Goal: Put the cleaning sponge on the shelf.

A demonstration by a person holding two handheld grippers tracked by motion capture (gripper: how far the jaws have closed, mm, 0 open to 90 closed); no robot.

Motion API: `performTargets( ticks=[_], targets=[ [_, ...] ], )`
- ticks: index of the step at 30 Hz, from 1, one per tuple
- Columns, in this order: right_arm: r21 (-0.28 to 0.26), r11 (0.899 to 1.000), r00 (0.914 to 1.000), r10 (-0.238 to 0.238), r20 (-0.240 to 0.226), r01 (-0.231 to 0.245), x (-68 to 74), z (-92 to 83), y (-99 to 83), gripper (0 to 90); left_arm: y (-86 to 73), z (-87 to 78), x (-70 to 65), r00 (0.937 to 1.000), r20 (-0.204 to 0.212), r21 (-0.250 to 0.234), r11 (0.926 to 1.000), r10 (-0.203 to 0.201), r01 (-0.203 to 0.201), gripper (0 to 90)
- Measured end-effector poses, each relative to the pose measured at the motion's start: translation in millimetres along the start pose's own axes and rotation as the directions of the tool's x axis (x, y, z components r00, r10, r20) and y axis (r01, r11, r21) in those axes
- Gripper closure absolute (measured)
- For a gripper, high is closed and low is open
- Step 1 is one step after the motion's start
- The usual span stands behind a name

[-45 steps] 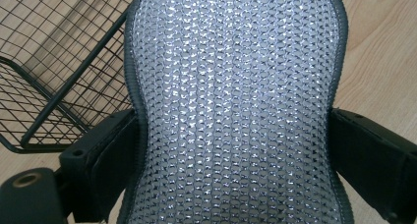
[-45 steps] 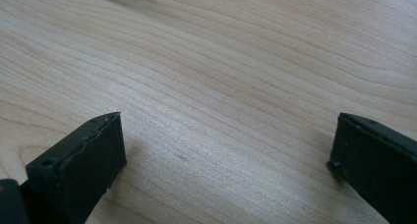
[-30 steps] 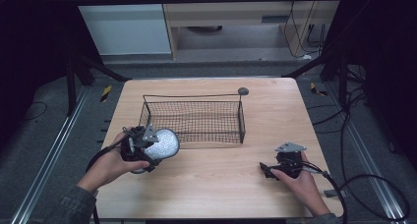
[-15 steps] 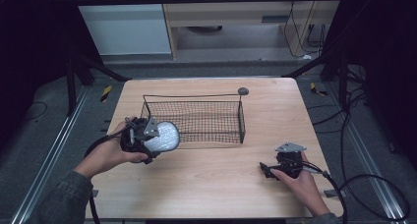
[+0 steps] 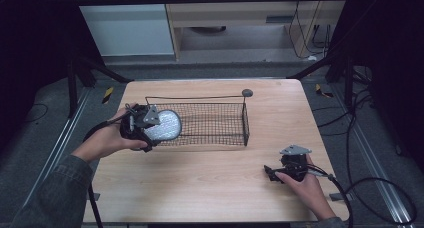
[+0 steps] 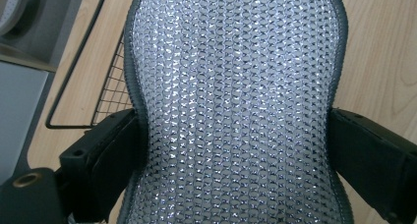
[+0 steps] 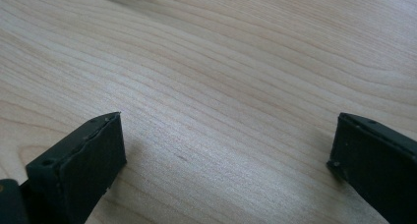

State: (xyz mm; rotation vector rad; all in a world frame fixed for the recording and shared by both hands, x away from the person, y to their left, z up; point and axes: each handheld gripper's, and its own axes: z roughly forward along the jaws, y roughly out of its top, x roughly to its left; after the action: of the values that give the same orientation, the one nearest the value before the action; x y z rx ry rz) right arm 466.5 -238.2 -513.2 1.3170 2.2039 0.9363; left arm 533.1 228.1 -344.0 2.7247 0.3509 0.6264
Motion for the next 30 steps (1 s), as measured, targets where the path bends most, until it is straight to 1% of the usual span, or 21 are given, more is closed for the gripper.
performTargets(
  ticks=[9, 13, 16, 21, 23, 24, 26, 30],
  targets=[
    [-0.001, 1.0, 1.0, -0.001, -0.001, 0.001, 0.0, 0.1, 0.0, 0.4, 4.0, 5.5, 13.3, 0.9995, 0.003, -0.017, 0.9994, 0.03, -0.03, 7.3],
    [-0.001, 1.0, 1.0, 0.0, 0.0, 0.0, 0.0, 0.0, 0.0, 0.4, 4.6, 11.7, 19.1, 0.9994, 0.007, -0.012, 0.9994, 0.033, -0.033, 7.2],
    [-0.001, 1.0, 1.0, 0.0, 0.0, 0.0, 0.0, 0.1, 0.0, 0.4, 4.5, 12.4, 22.5, 0.9995, 0.003, -0.007, 0.9994, 0.033, -0.033, 7.3],
    [0.0, 1.0, 1.0, 0.001, 0.001, -0.001, 0.1, 0.1, 0.0, 0.4, 5.9, 12.6, 28.1, 0.999, 0.001, -0.01, 0.9989, 0.045, -0.045, 7.3],
    [0.0, 1.0, 1.0, 0.001, 0.001, -0.001, 0.1, 0.1, 0.0, 0.4, 6.8, 13.0, 28.9, 0.9989, 0.004, -0.016, 0.9988, 0.046, -0.046, 7.3],
    [0.0, 1.0, 1.0, 0.001, 0.001, -0.001, 0.1, 0.1, 0.0, 0.4, 9.2, 14.4, 31.6, 0.9986, 0.011, -0.028, 0.9983, 0.051, -0.051, 7.3],
    [0.0, 1.0, 1.0, 0.0, 0.001, 0.0, 0.0, 0.1, 0.0, 0.4, 11.7, 17.4, 34.3, 0.9986, 0.016, -0.033, 0.9982, 0.051, -0.05, 7.2],
    [0.0, 1.0, 1.0, 0.002, 0.0, -0.002, 0.2, 0.1, 0.0, 0.4, 15.6, 25.3, 40.9, 0.9977, 0.032, -0.031, 0.9978, 0.06, -0.059, 7.2]
  ],
)
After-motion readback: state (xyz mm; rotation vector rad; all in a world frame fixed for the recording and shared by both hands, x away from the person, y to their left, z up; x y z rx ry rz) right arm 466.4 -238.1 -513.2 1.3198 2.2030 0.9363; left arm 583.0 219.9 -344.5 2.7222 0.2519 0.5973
